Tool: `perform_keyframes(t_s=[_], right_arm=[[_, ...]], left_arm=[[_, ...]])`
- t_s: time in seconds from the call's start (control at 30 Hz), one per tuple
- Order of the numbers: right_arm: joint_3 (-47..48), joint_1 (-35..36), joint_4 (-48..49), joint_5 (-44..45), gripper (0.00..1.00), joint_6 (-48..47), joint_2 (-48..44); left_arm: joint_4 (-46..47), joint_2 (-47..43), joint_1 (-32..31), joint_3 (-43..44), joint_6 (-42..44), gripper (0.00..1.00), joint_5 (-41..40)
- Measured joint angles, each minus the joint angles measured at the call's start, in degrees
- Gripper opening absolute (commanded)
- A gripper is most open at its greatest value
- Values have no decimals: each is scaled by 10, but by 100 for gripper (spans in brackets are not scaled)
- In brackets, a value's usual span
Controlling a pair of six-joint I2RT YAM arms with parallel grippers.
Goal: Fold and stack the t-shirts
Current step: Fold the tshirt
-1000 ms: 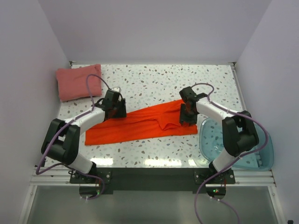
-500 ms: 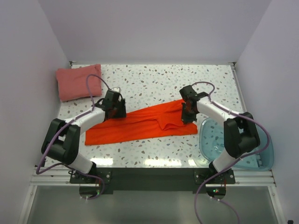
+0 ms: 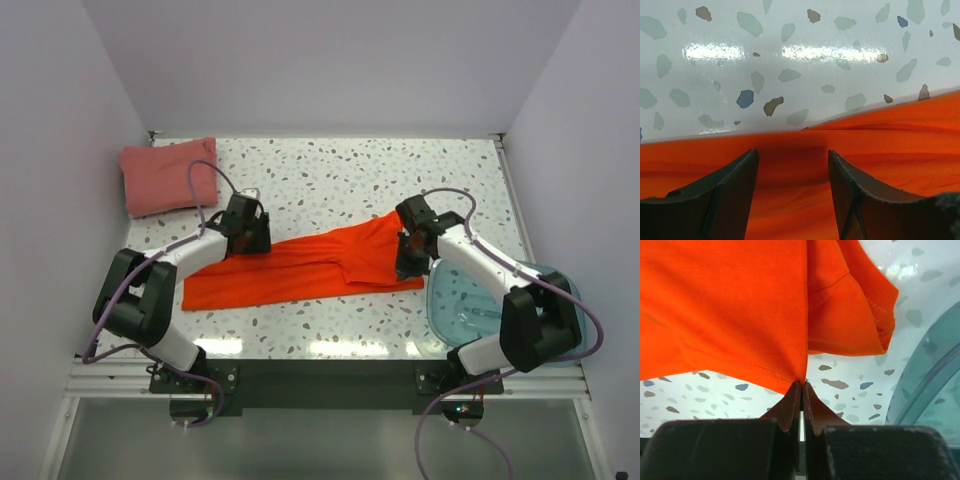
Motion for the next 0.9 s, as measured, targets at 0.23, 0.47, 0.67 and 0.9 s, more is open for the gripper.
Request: perform_keyframes(t_s=[0.23, 0.47, 0.67, 0.9], right_arm=[[-22, 0, 2, 6, 47, 9, 18], [43, 28, -22, 65, 57, -5, 35], [78, 58, 7, 68, 57, -10, 36], [90, 58, 51, 50, 57, -10, 117]], left_arm=[[0, 8, 0, 0, 0, 62, 1], [-1, 0, 0, 0, 5, 62, -1], [1, -25, 0, -17, 5, 62, -8], [-2, -59, 0, -69, 7, 62, -19]])
